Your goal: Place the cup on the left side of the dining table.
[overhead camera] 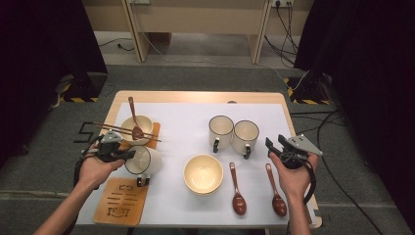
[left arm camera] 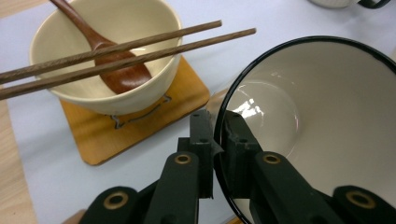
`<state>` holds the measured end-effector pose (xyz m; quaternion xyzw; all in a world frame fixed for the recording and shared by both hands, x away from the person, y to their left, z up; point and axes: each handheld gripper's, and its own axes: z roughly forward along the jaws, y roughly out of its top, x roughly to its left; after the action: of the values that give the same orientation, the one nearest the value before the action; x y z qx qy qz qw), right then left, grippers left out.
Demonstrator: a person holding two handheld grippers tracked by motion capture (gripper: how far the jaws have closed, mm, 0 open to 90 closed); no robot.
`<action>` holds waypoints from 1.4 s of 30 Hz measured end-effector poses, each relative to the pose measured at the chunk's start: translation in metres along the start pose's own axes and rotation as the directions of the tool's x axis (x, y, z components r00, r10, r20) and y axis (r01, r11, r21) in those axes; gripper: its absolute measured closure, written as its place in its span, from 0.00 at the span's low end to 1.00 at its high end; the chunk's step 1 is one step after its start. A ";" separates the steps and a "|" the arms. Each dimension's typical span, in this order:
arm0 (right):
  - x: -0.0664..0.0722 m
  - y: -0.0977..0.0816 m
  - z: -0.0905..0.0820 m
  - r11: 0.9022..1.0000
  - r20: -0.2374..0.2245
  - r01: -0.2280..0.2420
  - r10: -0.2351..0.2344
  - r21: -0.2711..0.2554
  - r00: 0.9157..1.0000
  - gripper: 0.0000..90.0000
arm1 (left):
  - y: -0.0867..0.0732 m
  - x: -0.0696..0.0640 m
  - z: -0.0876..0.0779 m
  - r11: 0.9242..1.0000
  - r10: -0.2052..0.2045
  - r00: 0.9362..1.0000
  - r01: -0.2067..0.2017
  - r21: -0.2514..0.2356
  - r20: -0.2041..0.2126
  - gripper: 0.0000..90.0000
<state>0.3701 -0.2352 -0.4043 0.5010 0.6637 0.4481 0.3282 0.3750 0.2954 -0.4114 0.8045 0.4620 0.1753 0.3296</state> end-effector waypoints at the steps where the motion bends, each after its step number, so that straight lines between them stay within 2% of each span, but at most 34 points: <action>1: 0.000 0.000 0.000 1.000 0.003 0.001 -0.001 0.001 1.000 0.56 | -0.001 0.002 0.001 1.000 -0.005 1.000 0.005 0.007 0.001 0.92; 7: 0.000 0.000 0.000 1.000 0.002 0.000 0.000 0.002 1.000 0.56 | -0.004 0.010 0.005 0.999 -0.036 0.999 0.036 0.035 0.006 0.92; 12: 0.001 0.000 0.000 1.000 0.000 0.003 -0.003 -0.001 1.000 0.56 | 0.000 0.014 0.006 0.997 -0.047 0.999 0.045 0.064 0.022 0.92; 16: 0.000 0.000 -0.001 1.000 0.003 -0.001 0.001 0.001 1.000 0.56 | 0.005 0.020 0.010 0.993 -0.075 0.997 0.071 0.096 0.035 0.92; 22: 0.001 0.000 0.000 1.000 0.000 0.003 -0.003 0.000 1.000 0.56 | 0.011 0.020 0.015 0.991 -0.078 0.996 0.073 0.115 0.036 0.92; 31: 0.001 0.000 0.000 1.000 0.002 0.004 -0.004 0.000 1.000 0.56 | 0.015 0.016 0.021 0.995 -0.043 0.999 0.041 0.095 0.020 0.91; 35: 0.001 0.000 0.000 1.000 0.000 0.001 -0.001 -0.001 1.000 0.56 | 0.015 0.014 0.023 0.997 -0.041 0.999 0.041 0.072 0.012 0.90; 42: 0.000 0.000 0.000 1.000 0.004 0.006 -0.006 -0.003 1.000 0.56 | 0.014 0.013 0.023 0.999 -0.029 1.000 0.030 0.037 -0.009 0.78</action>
<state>0.3701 -0.2348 -0.4041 0.4993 0.6638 0.4472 0.3318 0.4043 0.2928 -0.4185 0.8029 0.4783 0.1650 0.3151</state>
